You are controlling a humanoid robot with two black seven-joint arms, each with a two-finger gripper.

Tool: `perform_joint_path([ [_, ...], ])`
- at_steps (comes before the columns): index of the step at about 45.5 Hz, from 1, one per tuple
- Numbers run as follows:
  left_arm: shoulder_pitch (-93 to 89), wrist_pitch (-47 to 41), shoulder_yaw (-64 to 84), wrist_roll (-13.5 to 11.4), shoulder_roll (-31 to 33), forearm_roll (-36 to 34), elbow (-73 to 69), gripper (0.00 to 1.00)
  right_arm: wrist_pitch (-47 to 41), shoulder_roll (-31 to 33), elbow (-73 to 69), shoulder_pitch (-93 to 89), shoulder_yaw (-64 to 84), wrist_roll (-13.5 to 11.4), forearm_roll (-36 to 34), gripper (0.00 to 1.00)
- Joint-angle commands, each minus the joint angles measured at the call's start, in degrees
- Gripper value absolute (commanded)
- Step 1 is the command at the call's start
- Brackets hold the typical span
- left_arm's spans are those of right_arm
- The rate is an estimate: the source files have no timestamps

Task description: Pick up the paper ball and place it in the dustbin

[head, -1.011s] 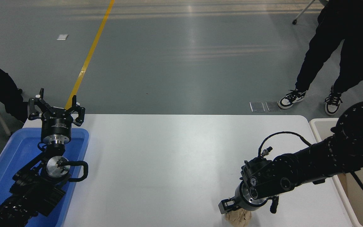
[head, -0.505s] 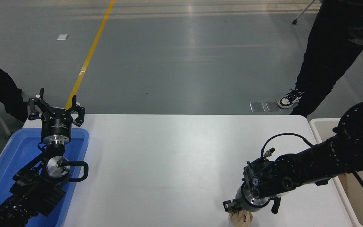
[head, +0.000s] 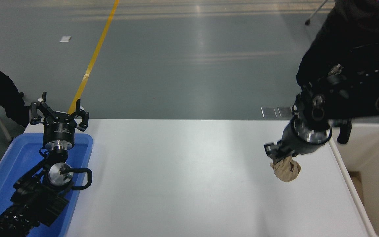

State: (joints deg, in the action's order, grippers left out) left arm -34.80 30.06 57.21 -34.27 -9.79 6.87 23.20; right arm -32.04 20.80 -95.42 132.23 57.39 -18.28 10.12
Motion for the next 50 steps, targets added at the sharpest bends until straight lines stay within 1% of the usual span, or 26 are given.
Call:
perform_joint_path([
  [1,0.0,0.0,0.0,0.0,-0.1,0.0,0.0,0.99,-11.1,2.1,-2.1,16.5,2.1,0.0,-2.9,0.0],
  [5,0.0,0.0,0.0,0.0,-0.1,0.1,0.0,0.99,-12.2,2.1,-2.2,17.9,2.1,0.0,-2.9,0.0],
  [19,0.0,0.0,0.0,0.0,-0.1,0.1,0.0,0.99,-11.5,2.2,-1.4,18.0,3.7,-0.1,-2.7,0.0],
  [29,0.0,0.0,0.0,0.0,-0.1,0.1,0.0,0.99,-11.1,6.2,1.3,17.4,6.5,0.1,-0.5,0.0],
  [32,0.0,0.0,0.0,0.0,-0.1,0.1,0.0,0.99,-11.0,8.5,2.2,16.7,7.5,0.1,1.5,0.0],
  [36,0.0,0.0,0.0,0.0,0.0,0.2,0.0,0.99,-8.9,13.4,5.0,12.8,7.4,0.1,5.3,0.0],
  [44,0.0,0.0,0.0,0.0,-0.1,0.2,0.0,0.99,-7.4,23.9,15.4,3.6,6.0,0.3,14.7,0.0],
  [47,0.0,0.0,0.0,0.0,0.0,0.2,0.0,0.99,-6.3,28.6,20.3,-1.4,3.5,1.0,18.7,0.0],
  [50,0.0,0.0,0.0,-0.1,0.0,0.2,0.0,0.99,-4.1,32.1,25.2,-8.4,-0.2,2.7,22.7,0.0],
])
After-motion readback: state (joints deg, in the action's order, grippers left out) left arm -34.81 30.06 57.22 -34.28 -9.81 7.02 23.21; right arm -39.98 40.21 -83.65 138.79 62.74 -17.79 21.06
